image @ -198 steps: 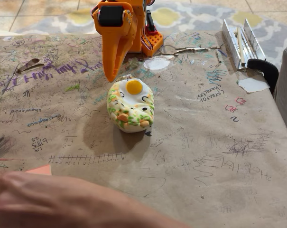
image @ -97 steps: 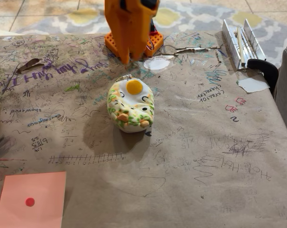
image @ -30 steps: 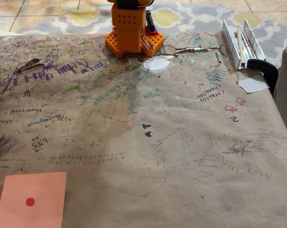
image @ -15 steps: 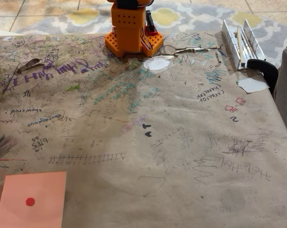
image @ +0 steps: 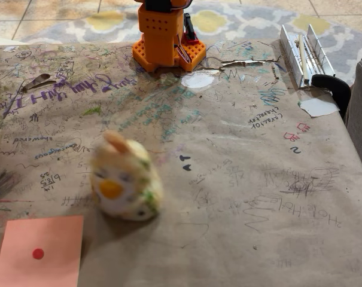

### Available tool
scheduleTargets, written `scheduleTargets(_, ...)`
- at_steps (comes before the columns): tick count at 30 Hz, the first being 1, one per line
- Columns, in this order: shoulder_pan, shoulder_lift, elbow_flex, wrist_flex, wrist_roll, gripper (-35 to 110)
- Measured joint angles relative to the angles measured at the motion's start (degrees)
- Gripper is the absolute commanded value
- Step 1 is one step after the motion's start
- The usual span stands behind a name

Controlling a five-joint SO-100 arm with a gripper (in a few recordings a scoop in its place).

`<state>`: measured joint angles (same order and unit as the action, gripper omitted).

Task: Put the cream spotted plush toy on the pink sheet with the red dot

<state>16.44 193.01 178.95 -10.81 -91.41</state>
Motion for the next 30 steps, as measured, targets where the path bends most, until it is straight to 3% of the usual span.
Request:
scheduleTargets(25, 0.3, -0.4, 0.0, 6.9, 2.6, 39)
scheduleTargets(28, 0.3, -0.4, 0.0, 7.7, 4.7, 0)
scheduleTargets(30, -0.6, -0.4, 0.0, 8.8, 9.9, 0)
